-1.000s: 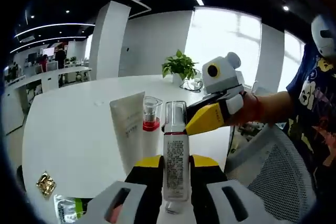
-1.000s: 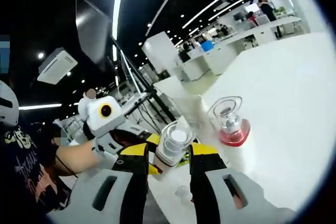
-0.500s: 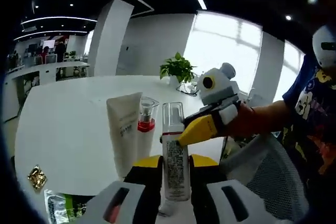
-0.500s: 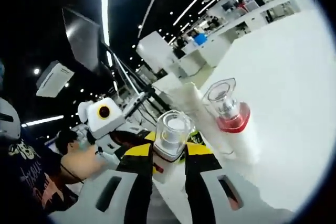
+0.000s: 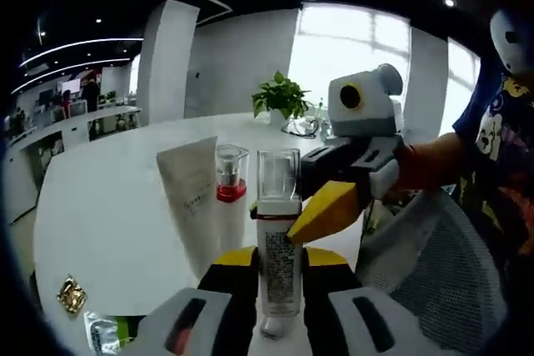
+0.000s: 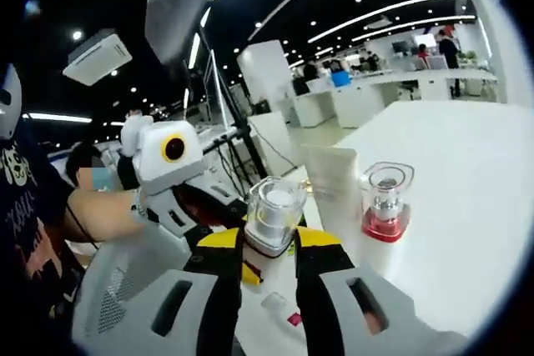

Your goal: Arrange the skincare products in the storage area until every visible bottle or jar stands upright without overlapping.

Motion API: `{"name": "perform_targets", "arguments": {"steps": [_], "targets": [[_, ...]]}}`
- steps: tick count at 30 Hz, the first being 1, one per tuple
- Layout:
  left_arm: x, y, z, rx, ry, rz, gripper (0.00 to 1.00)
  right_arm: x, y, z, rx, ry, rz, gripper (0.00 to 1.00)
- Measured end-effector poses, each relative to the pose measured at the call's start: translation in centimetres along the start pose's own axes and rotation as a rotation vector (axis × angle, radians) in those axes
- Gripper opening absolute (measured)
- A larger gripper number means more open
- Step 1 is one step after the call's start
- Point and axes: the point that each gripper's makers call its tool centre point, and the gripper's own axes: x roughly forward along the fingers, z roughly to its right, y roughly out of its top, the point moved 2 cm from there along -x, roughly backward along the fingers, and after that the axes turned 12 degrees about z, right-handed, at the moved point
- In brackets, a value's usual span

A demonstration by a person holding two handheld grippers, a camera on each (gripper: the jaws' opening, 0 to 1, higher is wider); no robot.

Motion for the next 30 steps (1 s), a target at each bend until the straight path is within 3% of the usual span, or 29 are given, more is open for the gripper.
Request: {"name": "perform_targets", "arguments": {"steps": [9, 14, 18, 24, 27, 30], "targets": [[0.0, 0.8, 0.1, -0.015, -0.007, 0.052, 0.19, 0.0, 0.2, -0.2, 0.062, 0.023, 0.041, 0.22], [0.6, -0.1, 0.4, -0.017, -0.024, 0.025, 0.20, -0.2, -0.4, 0.1, 0.030, 0.000, -0.014, 0.21], [0.7, -0.7, 0.0, 0.008, 0.000, -0.003, 0.21, -0.3, -0.8, 0.9, -0.082, -0.050, -0.048, 0.20], [0.6, -2.4, -1.1, 0.062, 0.061, -0.106, 0.21, -1.2, -1.9, 3.9, -0.244, -0.183, -0.090, 0.21], [0.6, -2.9, -1.1, 0.082, 0.061, -0.129, 0.21, -1.7, -3.4, 5.5, -0.281, -0.246, -0.145, 0.21], [0.6, -3.1, -1.3, 0.101, 0.069, -0.148, 0.21, -1.9, -3.7, 6.5, -0.332, -0.277, -0.151, 0.21]]}}
